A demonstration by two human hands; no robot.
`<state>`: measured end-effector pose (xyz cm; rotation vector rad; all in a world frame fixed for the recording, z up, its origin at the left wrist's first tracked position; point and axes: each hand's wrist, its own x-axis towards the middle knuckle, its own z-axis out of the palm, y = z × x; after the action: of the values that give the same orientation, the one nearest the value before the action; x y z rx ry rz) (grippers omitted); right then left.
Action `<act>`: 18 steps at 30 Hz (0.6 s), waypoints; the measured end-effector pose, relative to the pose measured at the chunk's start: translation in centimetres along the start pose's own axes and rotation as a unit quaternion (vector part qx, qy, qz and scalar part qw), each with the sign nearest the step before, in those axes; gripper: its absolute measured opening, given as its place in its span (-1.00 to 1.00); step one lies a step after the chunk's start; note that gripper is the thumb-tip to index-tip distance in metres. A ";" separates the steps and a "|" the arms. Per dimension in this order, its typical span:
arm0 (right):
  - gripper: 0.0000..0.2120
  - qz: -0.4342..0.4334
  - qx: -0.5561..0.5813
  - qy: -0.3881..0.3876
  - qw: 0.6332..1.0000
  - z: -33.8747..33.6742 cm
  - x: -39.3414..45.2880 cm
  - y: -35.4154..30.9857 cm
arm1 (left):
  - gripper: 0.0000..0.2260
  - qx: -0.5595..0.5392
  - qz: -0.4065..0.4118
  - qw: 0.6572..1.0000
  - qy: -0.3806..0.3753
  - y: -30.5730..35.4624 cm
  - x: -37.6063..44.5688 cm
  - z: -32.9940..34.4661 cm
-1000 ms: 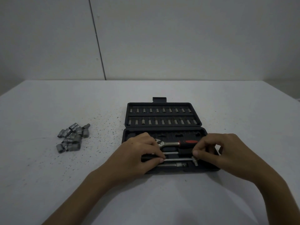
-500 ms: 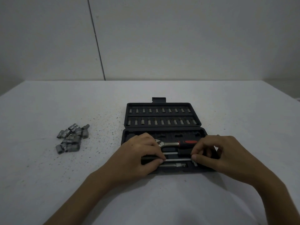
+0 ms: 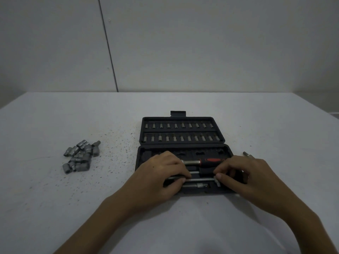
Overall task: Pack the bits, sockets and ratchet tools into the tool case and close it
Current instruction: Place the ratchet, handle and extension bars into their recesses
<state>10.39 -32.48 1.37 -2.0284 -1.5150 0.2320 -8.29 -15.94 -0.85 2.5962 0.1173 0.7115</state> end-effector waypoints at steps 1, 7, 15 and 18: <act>-0.95 0.000 0.003 0.006 1.000 0.0 -0.1 -0.1 | -0.84 0.001 -0.002 1.000 0.003 0.1 0.1 0.1; -0.86 0.020 0.000 0.047 0.999 -0.2 0.2 0.1 | -0.77 0.023 -0.007 1.000 0.010 1.2 1.4 1.2; -0.84 0.091 -0.073 0.101 0.988 -1.6 1.7 2.0 | -0.79 0.023 -0.027 0.999 0.008 2.9 4.7 3.5; -0.90 0.129 -0.101 0.112 0.980 -2.1 2.2 2.6 | -0.81 0.027 -0.016 1.000 -0.002 3.8 6.1 4.4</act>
<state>14.28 -31.68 2.11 -2.3232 -1.1765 -0.0524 -0.94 -19.86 0.26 2.6406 0.1790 0.7006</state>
